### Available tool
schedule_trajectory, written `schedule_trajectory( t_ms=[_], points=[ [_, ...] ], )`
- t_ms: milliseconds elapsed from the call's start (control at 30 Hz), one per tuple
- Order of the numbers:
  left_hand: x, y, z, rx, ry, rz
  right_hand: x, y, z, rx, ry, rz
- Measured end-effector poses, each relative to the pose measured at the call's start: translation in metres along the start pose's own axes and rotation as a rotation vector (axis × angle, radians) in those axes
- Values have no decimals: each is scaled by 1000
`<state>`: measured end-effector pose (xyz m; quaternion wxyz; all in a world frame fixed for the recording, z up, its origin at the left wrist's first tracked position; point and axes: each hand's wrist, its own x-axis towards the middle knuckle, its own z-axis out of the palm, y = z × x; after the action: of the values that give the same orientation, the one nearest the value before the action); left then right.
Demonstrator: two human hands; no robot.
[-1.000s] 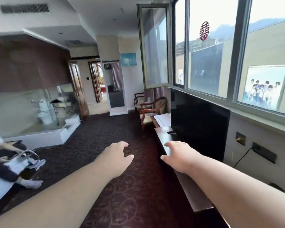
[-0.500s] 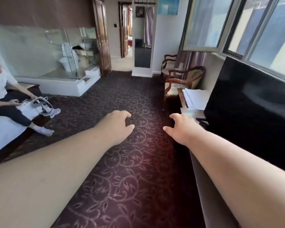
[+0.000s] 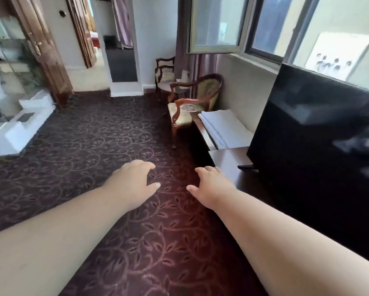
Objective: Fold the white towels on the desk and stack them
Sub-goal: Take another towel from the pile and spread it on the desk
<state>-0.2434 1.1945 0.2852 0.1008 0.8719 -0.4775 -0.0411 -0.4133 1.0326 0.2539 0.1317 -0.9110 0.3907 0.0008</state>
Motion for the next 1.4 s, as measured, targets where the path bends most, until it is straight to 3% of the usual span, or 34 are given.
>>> schedule_trajectory(
  t_ms=[367,700,900,1167,1400],
  points=[
    [310,10,49,49,-79,235,259,94,13,142,-76,333],
    [551,11,70,32,-128,217,508,143,-28,92,-131,359],
    [707,-9,103,106,-220,349,616,182,-7,-65,-259,397],
    [912,10,161,361,-430,686,701,226,20,67,-259,806],
    [995,69,242,512,-588,883,723,267,64,138,-408,962]
  ],
)
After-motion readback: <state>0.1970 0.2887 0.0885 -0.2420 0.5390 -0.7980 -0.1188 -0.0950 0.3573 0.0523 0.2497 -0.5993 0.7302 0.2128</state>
